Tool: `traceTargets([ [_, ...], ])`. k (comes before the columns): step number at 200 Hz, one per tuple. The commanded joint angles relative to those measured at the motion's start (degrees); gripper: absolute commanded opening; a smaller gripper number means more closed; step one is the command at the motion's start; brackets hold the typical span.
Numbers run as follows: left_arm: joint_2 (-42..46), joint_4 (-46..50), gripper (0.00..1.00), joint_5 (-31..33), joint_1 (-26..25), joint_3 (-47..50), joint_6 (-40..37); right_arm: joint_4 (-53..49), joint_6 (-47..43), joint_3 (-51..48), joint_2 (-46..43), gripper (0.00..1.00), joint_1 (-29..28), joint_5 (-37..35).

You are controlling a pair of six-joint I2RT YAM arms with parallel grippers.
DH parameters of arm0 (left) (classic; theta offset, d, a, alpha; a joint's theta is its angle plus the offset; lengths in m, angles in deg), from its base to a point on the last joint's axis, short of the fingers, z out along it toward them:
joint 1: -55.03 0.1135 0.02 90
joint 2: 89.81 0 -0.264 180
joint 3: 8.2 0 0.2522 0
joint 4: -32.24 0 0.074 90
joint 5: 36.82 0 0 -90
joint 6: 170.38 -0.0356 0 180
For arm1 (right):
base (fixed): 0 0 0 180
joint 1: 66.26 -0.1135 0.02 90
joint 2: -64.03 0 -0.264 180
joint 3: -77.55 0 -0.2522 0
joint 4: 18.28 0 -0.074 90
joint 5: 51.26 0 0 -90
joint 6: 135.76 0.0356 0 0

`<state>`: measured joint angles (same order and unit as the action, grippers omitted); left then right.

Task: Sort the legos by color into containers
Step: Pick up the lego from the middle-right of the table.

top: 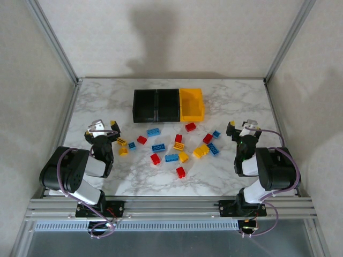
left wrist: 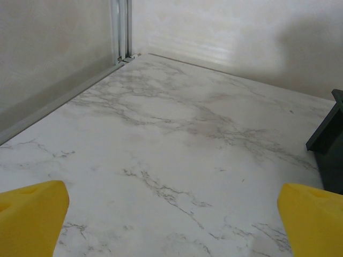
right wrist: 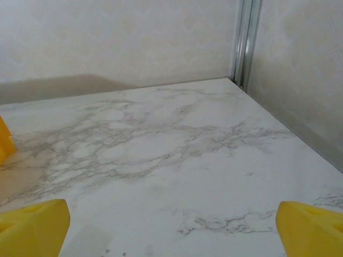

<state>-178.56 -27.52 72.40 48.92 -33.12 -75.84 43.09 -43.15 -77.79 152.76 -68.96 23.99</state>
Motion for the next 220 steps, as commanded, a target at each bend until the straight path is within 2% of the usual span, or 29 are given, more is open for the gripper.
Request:
traceTargets([
  [1,0.5,-2.8,0.99,-0.7,0.5,-0.8,0.7,-1.2,0.6,1.3,-1.5,0.99,0.0,-1.0],
  [22,3.5,1.1,0.99,0.4,0.3,-2.1,0.6,-13.4,0.6,5.1,-9.0,0.99,-0.6,-2.7],
  [38,8.0,13.2,0.99,3.6,-0.5,-6.8,0.8,-20.5,2.0,8.0,-14.3,0.99,-0.6,-2.6],
  [50,10.4,19.6,0.99,4.1,-0.5,-9.9,1.1,-25.8,4.5,10.4,-17.3,0.99,-0.6,-1.8],
  [64,13.8,22.5,0.99,3.3,-0.2,-11.1,4.2,-33.9,10.9,14.9,-20.2,0.99,-0.6,-0.9],
  [72,16.1,24.1,0.99,1.7,0.7,-11.6,9.5,-40.7,18.0,18.3,-21.3,0.99,-0.4,-1.8],
  [80,18.3,28.3,0.99,0.3,2.4,-12.7,18.6,-50.4,28.2,22.4,-21.4,0.99,0.1,-2.9],
  [88,19.7,35.8,1.00,0.1,4.7,-14.9,29.6,-56.4,33.8,25.6,-20.3,0.99,1.7,1.4],
  [96,19.6,40.6,1.00,-6.2,7.6,-17.0,36.4,-57.6,34.3,27.2,-18.3,0.98,3.0,9.6],
  [108,18.0,43.4,1.00,-16.2,9.8,-19.7,39.6,-57.0,33.2,29.3,-15.8,0.87,3.2,17.7],
  [124,15.3,53.3,0.98,-24.7,9.3,-26.7,38.5,-60.0,34.3,31.7,-14.8,0.85,1.9,20.1],
  [136,13.7,62.7,0.93,-28.4,7.5,-31.8,37.3,-69.8,32.1,38.0,-12.3,0.77,0.7,21.3],
  [148,14.6,66.0,0.90,-31.8,4.8,-33.1,36.2,-81.7,29.8,45.3,-8.3,0.71,-1.7,18.0],
  [157,16.0,68.9,0.87,-32.4,2.3,-33.6,35.5,-90.2,28.9,49.7,-5.0,0.67,-3.5,15.6],
  [167,17.4,71.5,0.84,-32.0,-0.7,-33.9,34.9,-97.3,29.4,53.0,-1.5,0.66,-4.9,13.5],
  [186,19.0,74.4,0.80,-30.1,-6.7,-33.1,33.7,-102.3,30.7,53.8,2.2,0.68,-6.6,11.5],
  [200,19.2,76.3,0.79,-25.9,-10.9,-32.5,33.7,-102.7,32.0,53.0,3.7,0.71,-7.2,11.1],
  [220,19.5,73.1,0.78,-27.0,-16.2,-30.0,34.7,-103.7,33.1,53.2,5.4,0.71,-7.5,10.9],
])
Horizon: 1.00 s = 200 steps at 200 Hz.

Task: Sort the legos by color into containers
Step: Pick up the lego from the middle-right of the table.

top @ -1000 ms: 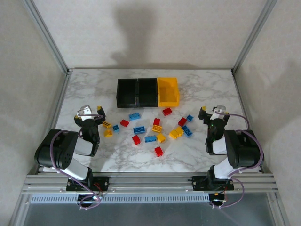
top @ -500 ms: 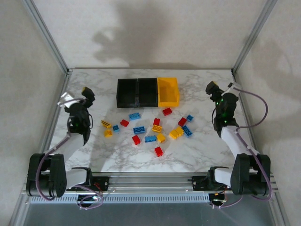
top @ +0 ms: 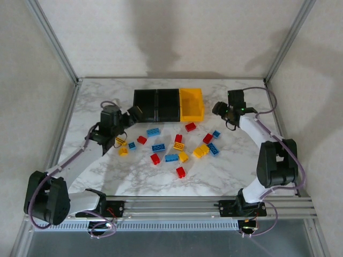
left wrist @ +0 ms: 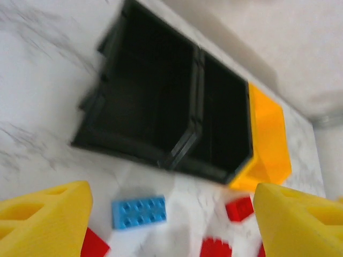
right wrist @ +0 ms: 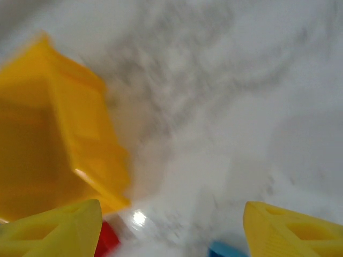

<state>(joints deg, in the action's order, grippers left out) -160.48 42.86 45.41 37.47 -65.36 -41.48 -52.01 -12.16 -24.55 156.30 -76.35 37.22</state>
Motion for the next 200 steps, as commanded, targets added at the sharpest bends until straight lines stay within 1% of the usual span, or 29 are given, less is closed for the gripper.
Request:
traceTargets([
  [1,1.4,2.7,0.78,-0.1,-5.0,2.3,0.4,-8.6,2.2,0.0,1.9,0.71,-0.1,-2.4],
  [28,0.9,1.9,0.78,2.2,-10.2,2.9,-0.1,-10.3,2.4,0.7,4.7,0.69,-0.5,-2.7],
  [55,-1.7,2.0,0.78,1.9,-11.6,2.7,0.7,-9.1,3.4,-1.1,6.9,0.69,-1.2,-0.9],
  [98,-4.4,0.8,0.81,2.2,-13.9,2.2,1.8,-8.1,4.2,-2.0,8.4,0.70,-2.7,-0.1],
  [117,-5.4,0.6,0.81,2.4,-14.8,2.2,2.3,-7.7,4.4,-2.0,9.4,0.68,-2.7,-0.1],
  [132,-5.4,0.8,0.81,3.2,-15.5,2.3,2.7,-7.4,4.6,-1.9,10.1,0.64,-2.7,-0.1],
  [145,-5.0,0.9,0.81,3.6,-15.8,2.4,2.8,-7.2,4.5,-1.9,10.6,0.63,-2.7,0.3],
  [174,-4.3,1.3,0.81,4.5,-16.0,2.8,3.0,-6.4,4.3,-2.1,11.2,0.58,-2.7,0.9],
  [200,-4.5,1.3,0.81,5.0,-16.3,2.9,3.8,-6.6,3.9,-1.8,11.2,0.43,-2.7,1.0],
])
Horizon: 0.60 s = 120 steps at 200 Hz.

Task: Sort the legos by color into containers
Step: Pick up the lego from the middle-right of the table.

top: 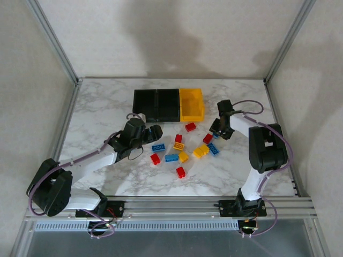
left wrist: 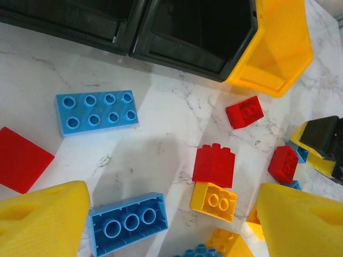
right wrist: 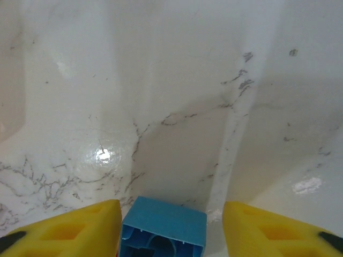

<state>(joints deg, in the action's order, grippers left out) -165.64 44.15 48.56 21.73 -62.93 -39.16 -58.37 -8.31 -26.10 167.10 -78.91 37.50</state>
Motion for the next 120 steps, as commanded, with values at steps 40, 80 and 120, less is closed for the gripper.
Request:
traceTargets([
  [40,1.9,-1.3,0.81,2.5,-0.8,0.7,2.8,-3.7,-1.3,3.2,-3.4,0.33,-1.2,-1.4],
  [80,1.8,-2.7,0.81,3.5,-0.7,0.7,4.7,-7.2,-2.8,13.4,-3.9,0.32,-4.9,-1.9],
  [120,2.2,-2.3,0.81,4.3,-0.7,-0.4,6.6,-8.1,-3.4,26.7,3.7,0.31,-8.8,0.4],
])
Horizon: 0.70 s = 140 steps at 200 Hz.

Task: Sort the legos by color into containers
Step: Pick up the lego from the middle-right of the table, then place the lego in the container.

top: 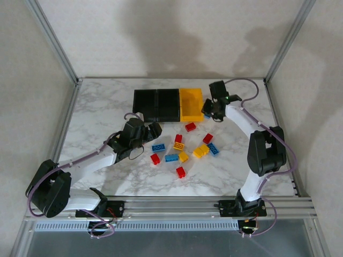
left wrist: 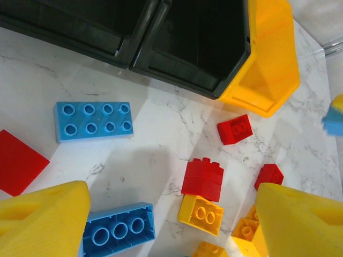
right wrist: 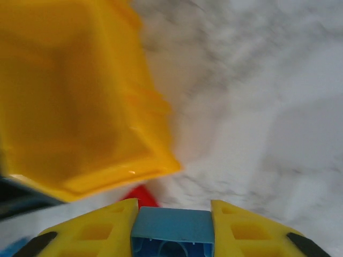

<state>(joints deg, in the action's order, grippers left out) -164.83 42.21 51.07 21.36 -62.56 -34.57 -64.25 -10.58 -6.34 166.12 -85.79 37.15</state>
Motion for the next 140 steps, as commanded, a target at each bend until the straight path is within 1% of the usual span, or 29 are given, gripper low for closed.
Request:
traceTargets([
  [1,1.4,-0.3,0.81,1.8,-0.3,-0.8,2.0,-2.3,-1.2,7.3,5.0,0.31,-2.0,0.8],
  [30,2.6,1.6,0.80,2.7,-0.3,-1.2,2.4,-3.5,-1.4,16.1,11.8,0.31,-3.4,1.4],
  [69,5.1,3.6,0.80,4.2,-0.3,-0.7,2.7,-5.4,-1.4,24.5,20.0,0.32,-3.7,1.8],
  [114,6.2,4.3,0.80,5.1,-0.3,-0.4,2.7,-7.1,-1.4,29.4,26.4,0.35,-4.2,1.4],
  [140,6.0,4.6,0.80,5.0,-0.3,-0.4,2.7,-7.0,-1.3,29.8,27.7,0.38,-4.6,1.1],
])
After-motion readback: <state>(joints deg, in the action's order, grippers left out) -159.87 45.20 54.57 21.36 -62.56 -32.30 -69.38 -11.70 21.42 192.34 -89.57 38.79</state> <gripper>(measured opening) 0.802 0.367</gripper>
